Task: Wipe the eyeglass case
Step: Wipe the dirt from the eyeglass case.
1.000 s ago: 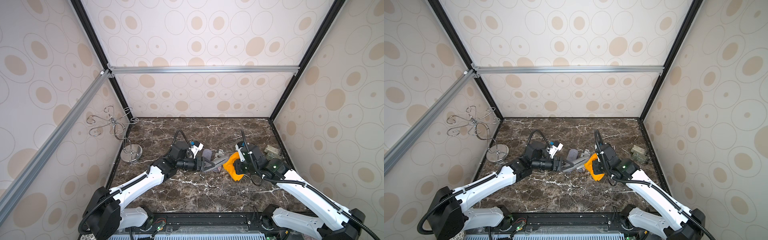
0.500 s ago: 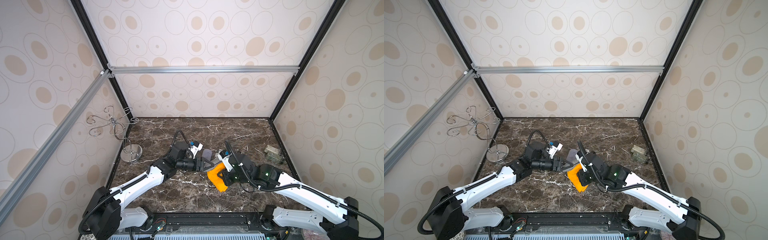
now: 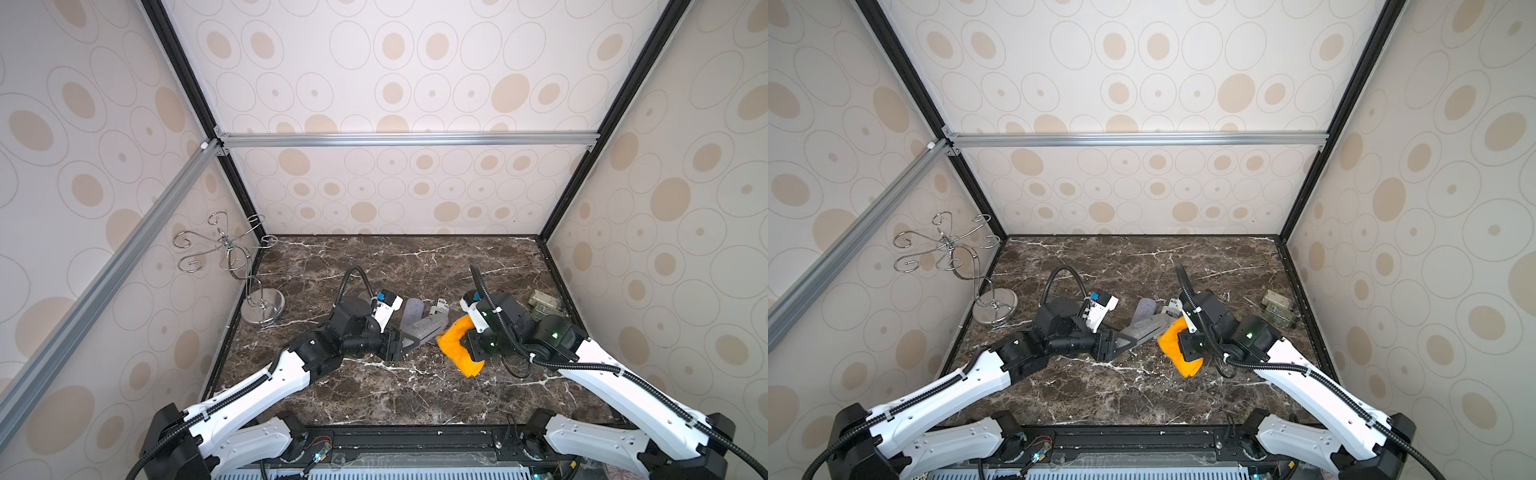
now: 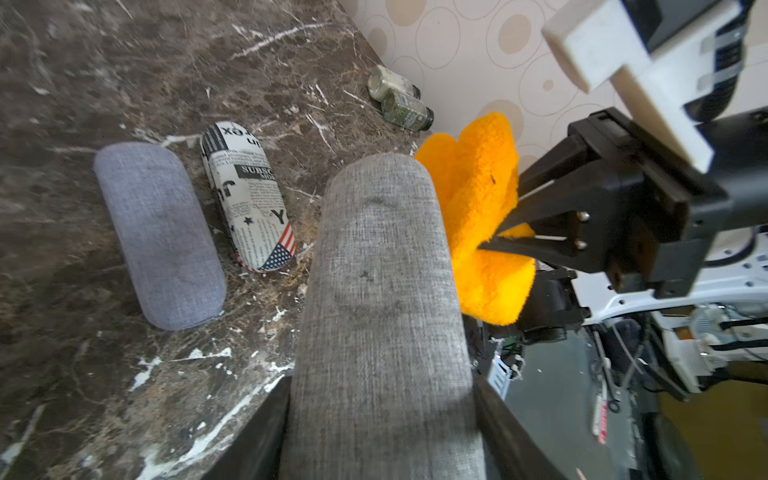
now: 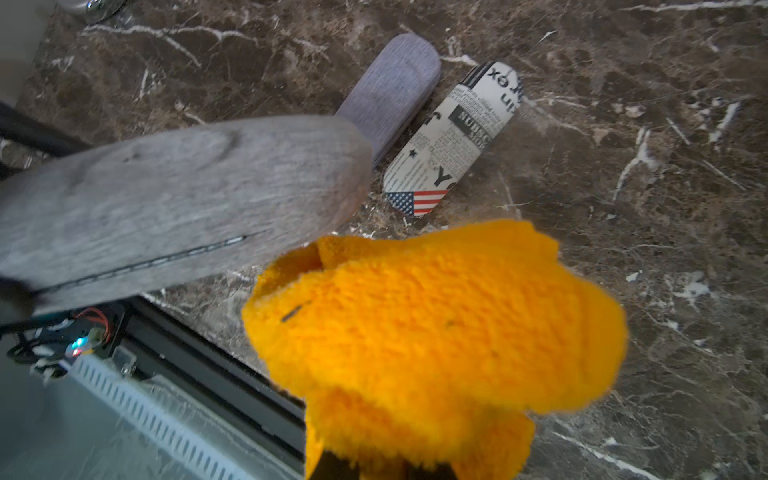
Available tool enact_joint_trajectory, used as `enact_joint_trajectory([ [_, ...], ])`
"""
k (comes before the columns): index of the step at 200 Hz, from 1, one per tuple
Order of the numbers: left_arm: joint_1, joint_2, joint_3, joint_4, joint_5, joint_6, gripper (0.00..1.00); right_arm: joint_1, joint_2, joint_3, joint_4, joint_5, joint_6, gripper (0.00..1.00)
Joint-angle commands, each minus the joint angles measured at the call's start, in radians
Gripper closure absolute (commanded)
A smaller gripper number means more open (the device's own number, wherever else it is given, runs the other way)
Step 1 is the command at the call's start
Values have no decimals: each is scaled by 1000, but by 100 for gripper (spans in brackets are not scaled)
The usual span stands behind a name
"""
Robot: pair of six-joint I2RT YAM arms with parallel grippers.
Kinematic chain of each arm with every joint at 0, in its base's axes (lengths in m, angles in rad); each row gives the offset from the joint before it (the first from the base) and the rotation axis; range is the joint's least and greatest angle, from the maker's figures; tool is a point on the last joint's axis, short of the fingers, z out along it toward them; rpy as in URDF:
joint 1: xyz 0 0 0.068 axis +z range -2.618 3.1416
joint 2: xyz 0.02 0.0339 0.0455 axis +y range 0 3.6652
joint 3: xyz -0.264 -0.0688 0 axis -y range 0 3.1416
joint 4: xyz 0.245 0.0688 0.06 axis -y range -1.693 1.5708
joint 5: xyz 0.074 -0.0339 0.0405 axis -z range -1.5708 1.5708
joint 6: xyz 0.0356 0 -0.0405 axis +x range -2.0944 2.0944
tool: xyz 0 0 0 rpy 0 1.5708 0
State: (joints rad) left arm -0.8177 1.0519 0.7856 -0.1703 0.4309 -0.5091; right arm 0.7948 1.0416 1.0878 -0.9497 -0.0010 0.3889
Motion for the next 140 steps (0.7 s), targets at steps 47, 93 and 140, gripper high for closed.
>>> enact_joint_trajectory([
  [47,-177,54,51,-62,-282,202,77,161,137,135,-84,-49,-51,100],
  [93,-221,13,31,-44,-242,236,76,29,93,9,-84,68,14,100],
  [140,-312,25,38,-67,-374,269,76,-130,50,16,-171,167,22,100],
])
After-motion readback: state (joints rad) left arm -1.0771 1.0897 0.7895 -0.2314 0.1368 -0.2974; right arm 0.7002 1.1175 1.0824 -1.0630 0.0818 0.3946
